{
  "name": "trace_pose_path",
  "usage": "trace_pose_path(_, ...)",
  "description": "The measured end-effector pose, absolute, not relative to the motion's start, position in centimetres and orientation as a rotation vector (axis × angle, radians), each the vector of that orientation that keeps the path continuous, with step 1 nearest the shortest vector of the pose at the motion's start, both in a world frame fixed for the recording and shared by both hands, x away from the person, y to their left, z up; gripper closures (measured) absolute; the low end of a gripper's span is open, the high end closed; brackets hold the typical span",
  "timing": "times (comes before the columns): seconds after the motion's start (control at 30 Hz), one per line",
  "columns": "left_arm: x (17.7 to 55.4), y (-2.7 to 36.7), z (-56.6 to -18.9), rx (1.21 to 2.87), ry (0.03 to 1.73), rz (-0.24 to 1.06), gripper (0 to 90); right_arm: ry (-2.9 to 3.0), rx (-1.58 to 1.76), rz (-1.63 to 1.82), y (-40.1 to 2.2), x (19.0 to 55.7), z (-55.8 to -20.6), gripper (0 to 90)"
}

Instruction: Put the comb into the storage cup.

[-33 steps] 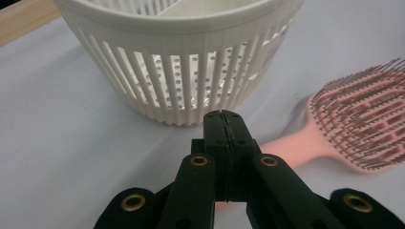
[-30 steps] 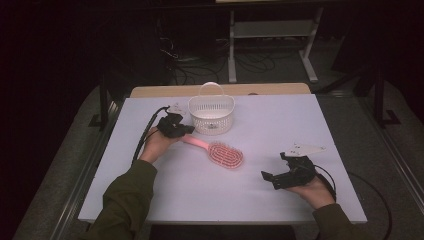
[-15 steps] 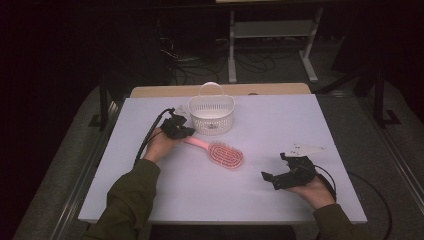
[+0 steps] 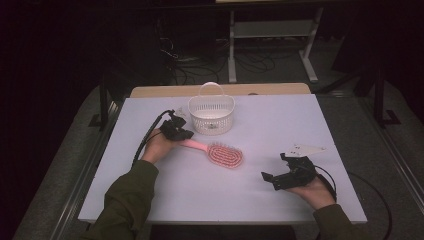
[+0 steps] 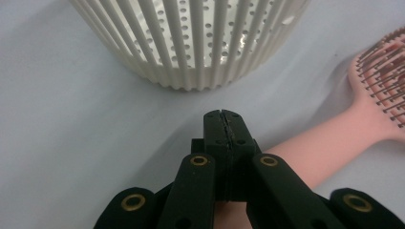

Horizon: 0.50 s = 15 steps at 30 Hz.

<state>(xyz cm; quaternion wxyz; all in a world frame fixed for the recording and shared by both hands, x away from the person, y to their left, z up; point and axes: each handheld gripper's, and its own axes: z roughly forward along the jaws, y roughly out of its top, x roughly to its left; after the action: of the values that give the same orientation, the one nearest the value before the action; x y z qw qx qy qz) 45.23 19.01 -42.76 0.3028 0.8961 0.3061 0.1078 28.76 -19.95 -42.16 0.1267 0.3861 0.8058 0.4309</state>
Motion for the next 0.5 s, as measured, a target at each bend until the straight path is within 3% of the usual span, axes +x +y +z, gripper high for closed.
trace_pose_path(0.5,44.25,19.81,-43.22,2.373,0.817,0.224,90.0,2.348,1.127,1.255,-19.96,28.73,-42.19,0.7)
